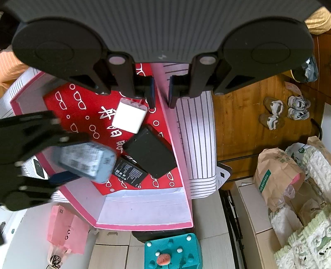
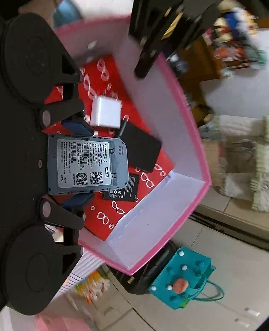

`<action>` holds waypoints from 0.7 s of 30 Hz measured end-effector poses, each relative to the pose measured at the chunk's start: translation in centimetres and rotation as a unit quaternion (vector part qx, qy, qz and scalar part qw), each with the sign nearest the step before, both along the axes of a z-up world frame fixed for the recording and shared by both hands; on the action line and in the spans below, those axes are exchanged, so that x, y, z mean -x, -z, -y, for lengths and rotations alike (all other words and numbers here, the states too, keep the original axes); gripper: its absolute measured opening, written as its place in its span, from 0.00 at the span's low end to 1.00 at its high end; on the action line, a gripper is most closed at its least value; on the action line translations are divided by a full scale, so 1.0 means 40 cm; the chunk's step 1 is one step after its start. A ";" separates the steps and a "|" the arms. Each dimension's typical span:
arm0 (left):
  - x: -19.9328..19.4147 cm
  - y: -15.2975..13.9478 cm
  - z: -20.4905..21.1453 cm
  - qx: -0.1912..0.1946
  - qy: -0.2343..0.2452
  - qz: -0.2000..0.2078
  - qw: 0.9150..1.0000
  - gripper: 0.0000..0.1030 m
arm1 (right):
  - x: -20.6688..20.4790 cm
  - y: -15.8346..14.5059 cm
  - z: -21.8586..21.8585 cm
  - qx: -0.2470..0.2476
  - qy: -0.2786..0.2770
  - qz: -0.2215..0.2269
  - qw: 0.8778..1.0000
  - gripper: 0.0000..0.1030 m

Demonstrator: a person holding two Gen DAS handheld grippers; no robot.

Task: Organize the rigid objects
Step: 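Carry the grey router into the pink box and open the right gripper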

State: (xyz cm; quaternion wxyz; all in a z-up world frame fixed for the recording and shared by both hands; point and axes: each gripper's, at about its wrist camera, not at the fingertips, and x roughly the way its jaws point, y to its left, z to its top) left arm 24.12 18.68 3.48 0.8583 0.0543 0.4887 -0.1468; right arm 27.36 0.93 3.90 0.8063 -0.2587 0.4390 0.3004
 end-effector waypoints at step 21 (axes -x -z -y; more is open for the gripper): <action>-0.001 0.001 -0.005 0.014 0.006 0.000 1.000 0.12 | -0.016 0.031 0.005 -0.040 0.027 -0.069 0.996 0.66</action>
